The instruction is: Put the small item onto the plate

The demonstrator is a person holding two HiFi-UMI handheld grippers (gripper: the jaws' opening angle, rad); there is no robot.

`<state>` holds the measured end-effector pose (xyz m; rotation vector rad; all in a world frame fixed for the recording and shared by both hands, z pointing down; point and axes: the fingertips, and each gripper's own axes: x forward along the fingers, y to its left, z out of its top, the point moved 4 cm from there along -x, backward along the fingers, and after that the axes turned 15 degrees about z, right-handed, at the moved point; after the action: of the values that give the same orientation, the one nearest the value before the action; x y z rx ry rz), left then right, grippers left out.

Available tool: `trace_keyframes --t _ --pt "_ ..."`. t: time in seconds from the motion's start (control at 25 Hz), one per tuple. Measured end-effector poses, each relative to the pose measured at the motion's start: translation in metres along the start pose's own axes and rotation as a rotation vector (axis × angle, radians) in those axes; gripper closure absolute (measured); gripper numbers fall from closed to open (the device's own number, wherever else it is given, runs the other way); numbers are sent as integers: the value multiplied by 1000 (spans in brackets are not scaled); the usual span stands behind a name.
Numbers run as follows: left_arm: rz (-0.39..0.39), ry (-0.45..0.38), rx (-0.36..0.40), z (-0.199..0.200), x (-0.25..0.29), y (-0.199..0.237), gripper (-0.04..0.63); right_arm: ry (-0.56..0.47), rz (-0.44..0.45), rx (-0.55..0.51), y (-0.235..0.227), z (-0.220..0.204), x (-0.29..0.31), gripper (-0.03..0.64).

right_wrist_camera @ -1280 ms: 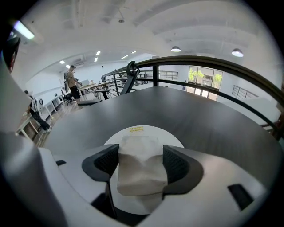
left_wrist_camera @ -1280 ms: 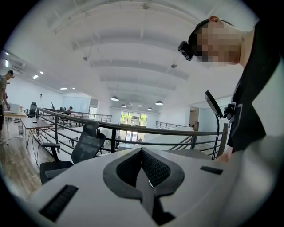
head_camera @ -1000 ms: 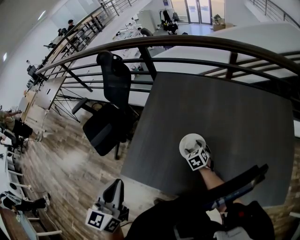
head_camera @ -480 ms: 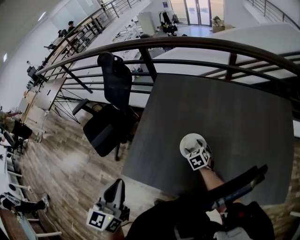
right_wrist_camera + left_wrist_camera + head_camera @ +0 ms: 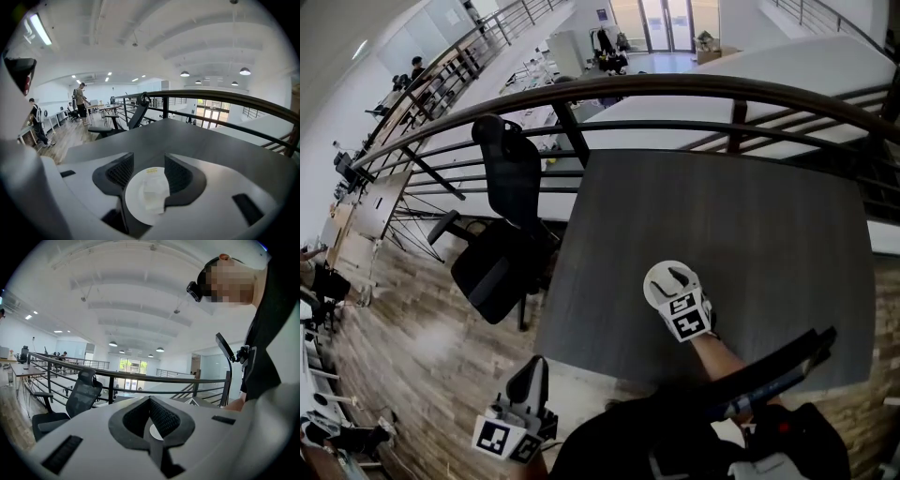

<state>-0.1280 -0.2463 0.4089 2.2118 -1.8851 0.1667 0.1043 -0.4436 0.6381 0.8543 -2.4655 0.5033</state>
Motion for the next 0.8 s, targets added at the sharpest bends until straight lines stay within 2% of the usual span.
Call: trace_keyframes --t 0.12,0.2,0.32,0.4,0.52,0.68,0.8 --pt "-31 3 13 -6 3 3 592 -67 4 -6 9 18 -11 437" --pt "-72 -19 -6 -3 7 0 592 -110 -3 -12 16 31 -19 463" --pt "-121 -37 -7 0 6 1 592 -172 -19 -11 31 47 -37 559" --pt "-146 -45 -4 1 -1 3 592 -207 -25 -7 44 55 -51 592" --pt "-198 -64 -7 6 -16 5 592 -273 -24 26 66 65 -70 615" --pt "-234 -49 17 -3 -31 28 592 -330 -43 40 96 74 -85 615" --pt "-266 -69 18 -5 -44 46 592 -368 -61 64 121 76 -94 615"
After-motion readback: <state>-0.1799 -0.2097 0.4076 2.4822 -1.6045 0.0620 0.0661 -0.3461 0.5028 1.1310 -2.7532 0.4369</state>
